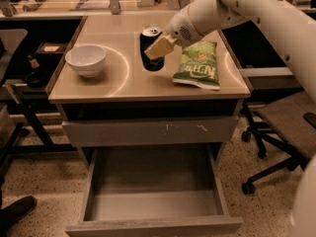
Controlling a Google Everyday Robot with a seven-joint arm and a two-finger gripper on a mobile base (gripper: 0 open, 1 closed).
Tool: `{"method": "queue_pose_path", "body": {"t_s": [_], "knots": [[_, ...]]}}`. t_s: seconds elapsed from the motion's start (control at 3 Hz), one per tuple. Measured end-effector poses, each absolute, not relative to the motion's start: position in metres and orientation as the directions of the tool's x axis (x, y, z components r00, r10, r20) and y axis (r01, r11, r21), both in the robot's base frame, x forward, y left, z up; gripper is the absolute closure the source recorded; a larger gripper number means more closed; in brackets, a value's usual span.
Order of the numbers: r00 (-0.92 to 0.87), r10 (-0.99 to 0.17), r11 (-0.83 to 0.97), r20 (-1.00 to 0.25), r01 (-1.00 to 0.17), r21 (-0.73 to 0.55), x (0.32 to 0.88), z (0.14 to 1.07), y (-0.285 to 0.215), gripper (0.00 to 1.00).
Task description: Place pepsi can into middle drawer
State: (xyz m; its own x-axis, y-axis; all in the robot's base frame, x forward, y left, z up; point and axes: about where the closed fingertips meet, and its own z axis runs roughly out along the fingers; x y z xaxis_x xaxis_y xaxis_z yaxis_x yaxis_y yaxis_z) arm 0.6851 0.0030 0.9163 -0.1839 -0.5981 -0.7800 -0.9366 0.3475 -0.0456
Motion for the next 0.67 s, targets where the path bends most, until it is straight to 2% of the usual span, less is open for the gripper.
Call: {"method": "queue_pose_path", "body": {"t_s": [0.33,0.67], "knots": [[-0.192,-0.604,0.396,-0.773,-0.915,-0.082,0.642,0.924,-0.016,1.0],[-0.216,-0.623,0.387,-0.751,-0.921,-0.056,0.63,0.902,-0.015,1.0]]}}
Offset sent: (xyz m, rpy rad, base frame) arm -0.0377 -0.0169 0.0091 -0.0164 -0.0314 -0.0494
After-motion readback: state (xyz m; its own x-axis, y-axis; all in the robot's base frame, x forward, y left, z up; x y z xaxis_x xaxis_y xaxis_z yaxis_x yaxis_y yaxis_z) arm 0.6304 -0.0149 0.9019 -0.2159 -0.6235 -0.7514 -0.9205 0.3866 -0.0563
